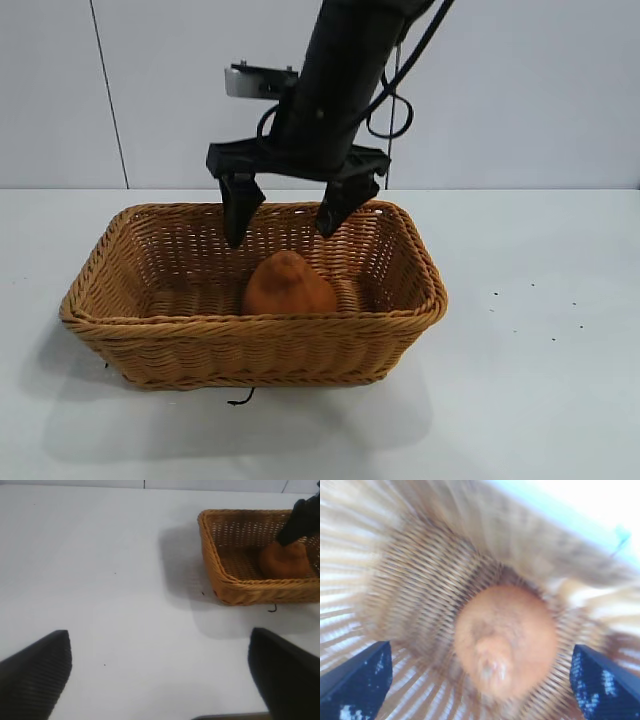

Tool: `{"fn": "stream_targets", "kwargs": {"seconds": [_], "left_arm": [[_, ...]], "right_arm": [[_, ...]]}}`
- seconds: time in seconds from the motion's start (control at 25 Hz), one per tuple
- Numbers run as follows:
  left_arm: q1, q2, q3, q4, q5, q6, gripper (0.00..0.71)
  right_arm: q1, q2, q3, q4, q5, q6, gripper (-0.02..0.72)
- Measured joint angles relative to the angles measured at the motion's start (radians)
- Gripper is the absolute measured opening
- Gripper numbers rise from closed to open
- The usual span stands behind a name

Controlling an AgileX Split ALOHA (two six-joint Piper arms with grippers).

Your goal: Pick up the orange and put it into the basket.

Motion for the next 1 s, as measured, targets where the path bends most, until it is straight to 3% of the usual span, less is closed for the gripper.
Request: {"fn": "stream_targets", "kwargs": {"seconds": [0.12, 0.4, 1.0], "left_arm": [[0.000, 0.000, 0.000, 0.000, 0.000, 0.000, 0.687], [0.000, 0.000, 0.000, 0.000, 0.000, 0.000, 0.687], [0.000, 0.000, 0.000, 0.000, 0.000, 0.000, 0.687]], "right_arm": [[0.000, -0.010, -0.094, -0.097, 0.011, 0.034, 0.692], [-0.029, -0.010, -0.106, -0.192, 0.025, 0.045, 0.695], [-0.466, -0.010, -0.075, -0.193, 0.025, 0.056, 0.696]]}}
